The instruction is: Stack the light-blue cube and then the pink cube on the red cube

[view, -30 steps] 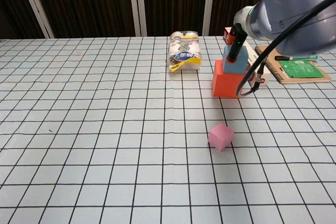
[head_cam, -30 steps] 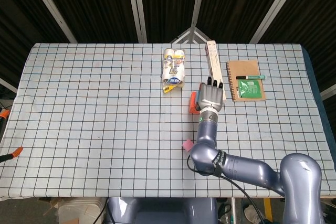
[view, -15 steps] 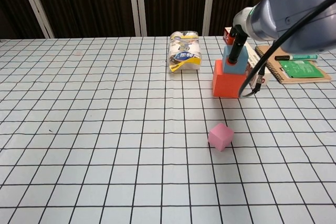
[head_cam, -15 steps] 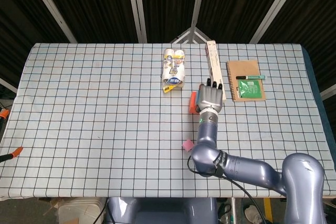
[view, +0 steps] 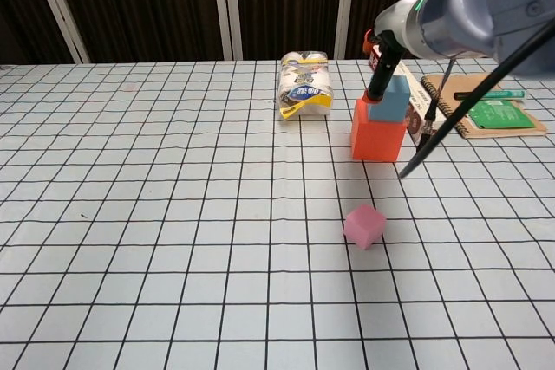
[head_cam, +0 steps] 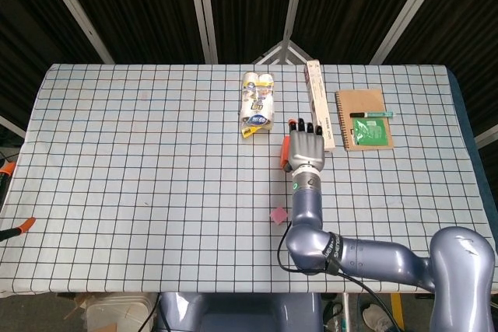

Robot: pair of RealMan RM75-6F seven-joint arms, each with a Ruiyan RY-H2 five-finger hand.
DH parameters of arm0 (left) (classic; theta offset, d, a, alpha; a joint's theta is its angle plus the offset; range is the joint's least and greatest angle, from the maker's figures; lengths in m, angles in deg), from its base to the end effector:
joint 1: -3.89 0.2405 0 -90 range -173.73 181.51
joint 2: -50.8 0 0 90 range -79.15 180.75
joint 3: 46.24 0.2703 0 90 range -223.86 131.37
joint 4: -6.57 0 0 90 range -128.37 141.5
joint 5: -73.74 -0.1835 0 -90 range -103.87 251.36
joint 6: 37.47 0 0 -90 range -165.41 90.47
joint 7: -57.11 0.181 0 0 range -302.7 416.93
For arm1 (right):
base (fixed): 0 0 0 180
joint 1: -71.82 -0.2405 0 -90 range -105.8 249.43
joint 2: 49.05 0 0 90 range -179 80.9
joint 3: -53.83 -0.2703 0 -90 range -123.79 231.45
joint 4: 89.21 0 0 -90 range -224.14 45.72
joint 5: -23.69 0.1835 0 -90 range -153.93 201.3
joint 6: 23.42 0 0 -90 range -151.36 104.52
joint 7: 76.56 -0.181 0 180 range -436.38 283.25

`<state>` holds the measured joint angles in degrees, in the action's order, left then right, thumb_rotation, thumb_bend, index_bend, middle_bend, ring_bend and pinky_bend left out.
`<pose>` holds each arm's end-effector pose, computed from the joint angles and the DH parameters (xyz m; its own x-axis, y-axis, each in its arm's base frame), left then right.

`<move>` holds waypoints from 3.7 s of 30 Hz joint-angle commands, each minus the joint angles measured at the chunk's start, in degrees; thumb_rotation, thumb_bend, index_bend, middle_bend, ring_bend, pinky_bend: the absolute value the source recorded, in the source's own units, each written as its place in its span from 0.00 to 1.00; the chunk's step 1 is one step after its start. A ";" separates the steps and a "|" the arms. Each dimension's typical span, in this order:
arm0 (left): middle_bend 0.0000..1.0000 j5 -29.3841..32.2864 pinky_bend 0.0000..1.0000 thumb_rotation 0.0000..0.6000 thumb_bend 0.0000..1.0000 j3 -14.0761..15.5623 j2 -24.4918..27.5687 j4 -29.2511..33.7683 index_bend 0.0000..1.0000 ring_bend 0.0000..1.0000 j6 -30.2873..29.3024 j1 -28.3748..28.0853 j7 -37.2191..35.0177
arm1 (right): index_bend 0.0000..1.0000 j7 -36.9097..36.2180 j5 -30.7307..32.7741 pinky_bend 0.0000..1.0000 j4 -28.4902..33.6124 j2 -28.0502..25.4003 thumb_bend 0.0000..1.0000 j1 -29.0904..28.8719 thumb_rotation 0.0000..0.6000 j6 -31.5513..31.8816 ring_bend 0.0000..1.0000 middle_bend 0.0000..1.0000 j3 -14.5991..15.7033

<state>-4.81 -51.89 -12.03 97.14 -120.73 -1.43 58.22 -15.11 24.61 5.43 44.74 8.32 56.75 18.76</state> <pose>-0.3360 0.2276 0.2132 0.4439 -0.0207 0.8959 0.8912 0.1141 -0.4389 -0.0710 -0.4309 0.0241 0.3196 -0.3733 0.8710 -0.8962 0.1796 0.4058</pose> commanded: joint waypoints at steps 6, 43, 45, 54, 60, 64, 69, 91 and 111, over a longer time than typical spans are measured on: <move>0.00 -0.34 0.00 1.00 0.16 0.09 0.00 0.09 0.04 0.00 0.06 -0.09 -0.24 | 0.06 -5.47 -9.06 0.00 20.00 -10.27 0.40 8.51 1.00 4.23 0.00 0.00 4.52; 0.00 0.45 0.00 1.00 0.16 -0.33 -0.80 1.00 0.04 0.00 -1.44 0.53 2.53 | 0.26 -28.78 -64.82 0.00 12.37 -7.41 0.40 31.76 1.00 -12.13 0.00 0.00 38.36; 0.00 0.54 0.00 1.00 0.16 -0.36 -0.86 0.99 0.04 0.00 -1.39 0.50 2.73 | 0.26 -28.89 -64.65 0.00 12.16 -7.21 0.40 31.56 1.00 -12.62 0.00 0.00 37.77; 0.00 1.14 0.00 1.00 0.16 -0.50 -1.10 1.13 0.04 0.00 -1.29 0.47 3.70 | 0.27 -29.13 -64.38 0.00 11.84 -6.97 0.40 31.30 1.00 -13.63 0.00 0.00 35.95; 0.00 0.96 0.00 1.00 0.16 -0.45 -1.20 1.29 0.04 0.00 -1.72 0.62 4.14 | 0.27 -30.06 -65.67 0.00 11.04 -5.94 0.40 30.60 1.00 -14.99 0.00 0.00 34.99; 0.00 0.81 0.00 1.00 0.16 -0.43 -1.20 1.30 0.04 0.00 -2.09 0.80 4.08 | 0.27 -31.23 -66.71 0.00 9.79 -5.08 0.40 29.82 1.00 -16.45 0.00 0.00 34.18; 0.00 0.90 0.00 1.00 0.16 -0.52 -1.19 1.38 0.03 0.00 -2.38 0.95 4.12 | 0.27 -32.27 -67.20 0.00 8.00 -4.28 0.40 29.03 1.00 -18.20 0.00 0.00 33.62; 0.00 1.45 0.00 1.00 0.16 -0.73 -1.59 1.43 0.03 0.00 -2.39 0.96 5.38 | 0.31 -35.36 -64.65 0.00 2.26 -3.94 0.40 25.51 1.00 -24.99 0.00 0.00 30.73; 0.00 2.25 0.00 1.00 0.16 -1.02 -2.52 1.62 0.03 0.00 -2.33 0.68 7.91 | 0.36 -37.74 -64.14 0.00 -1.42 -4.17 0.40 23.24 1.00 -28.57 0.00 0.00 30.09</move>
<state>-2.56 -52.91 -14.54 98.73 -123.07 -0.74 66.11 -52.76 -39.52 4.07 40.60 31.61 28.21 48.89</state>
